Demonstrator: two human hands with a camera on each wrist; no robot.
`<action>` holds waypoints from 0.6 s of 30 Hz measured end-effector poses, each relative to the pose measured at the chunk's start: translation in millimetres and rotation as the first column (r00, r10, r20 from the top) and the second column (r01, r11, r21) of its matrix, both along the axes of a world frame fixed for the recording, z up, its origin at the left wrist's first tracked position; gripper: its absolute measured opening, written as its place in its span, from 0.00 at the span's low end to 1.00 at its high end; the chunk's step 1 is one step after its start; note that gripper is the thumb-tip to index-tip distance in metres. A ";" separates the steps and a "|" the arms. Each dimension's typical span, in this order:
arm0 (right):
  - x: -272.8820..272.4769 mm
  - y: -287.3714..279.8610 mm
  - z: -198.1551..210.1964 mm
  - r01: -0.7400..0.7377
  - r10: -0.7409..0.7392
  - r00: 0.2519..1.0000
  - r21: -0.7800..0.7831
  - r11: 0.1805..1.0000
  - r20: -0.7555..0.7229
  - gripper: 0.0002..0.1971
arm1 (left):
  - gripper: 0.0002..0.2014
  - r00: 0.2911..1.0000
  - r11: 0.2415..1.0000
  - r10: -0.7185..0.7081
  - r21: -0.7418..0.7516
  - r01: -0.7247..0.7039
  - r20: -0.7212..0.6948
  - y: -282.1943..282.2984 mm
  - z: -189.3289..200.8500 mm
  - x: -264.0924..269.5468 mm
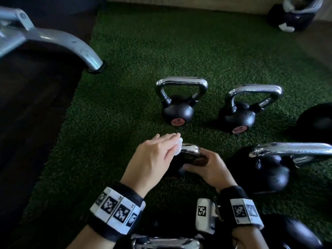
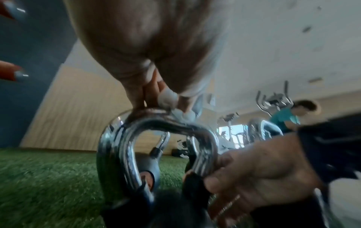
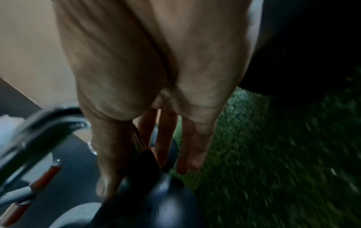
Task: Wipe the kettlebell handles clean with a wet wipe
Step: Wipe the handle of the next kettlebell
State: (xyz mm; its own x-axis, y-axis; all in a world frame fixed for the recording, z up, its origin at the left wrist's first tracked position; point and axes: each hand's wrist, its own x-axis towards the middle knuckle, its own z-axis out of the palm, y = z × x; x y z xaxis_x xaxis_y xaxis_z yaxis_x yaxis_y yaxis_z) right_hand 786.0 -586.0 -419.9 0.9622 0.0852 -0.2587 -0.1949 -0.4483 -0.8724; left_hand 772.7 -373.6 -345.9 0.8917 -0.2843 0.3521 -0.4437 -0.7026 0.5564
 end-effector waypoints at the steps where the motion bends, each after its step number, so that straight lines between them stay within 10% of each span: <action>1: 1.2 4.9 -6.6 0.017 -0.017 1.000 0.002 1.000 -0.003 0.23 | 0.15 1.000 1.000 -0.010 0.027 0.009 0.010 -1.0 -4.4 -1.4; 18: -5.3 11.6 -20.1 0.111 -0.112 0.989 0.023 0.994 0.100 0.13 | 0.18 0.996 0.950 0.074 -0.308 -0.055 0.050 57.0 -54.8 -15.1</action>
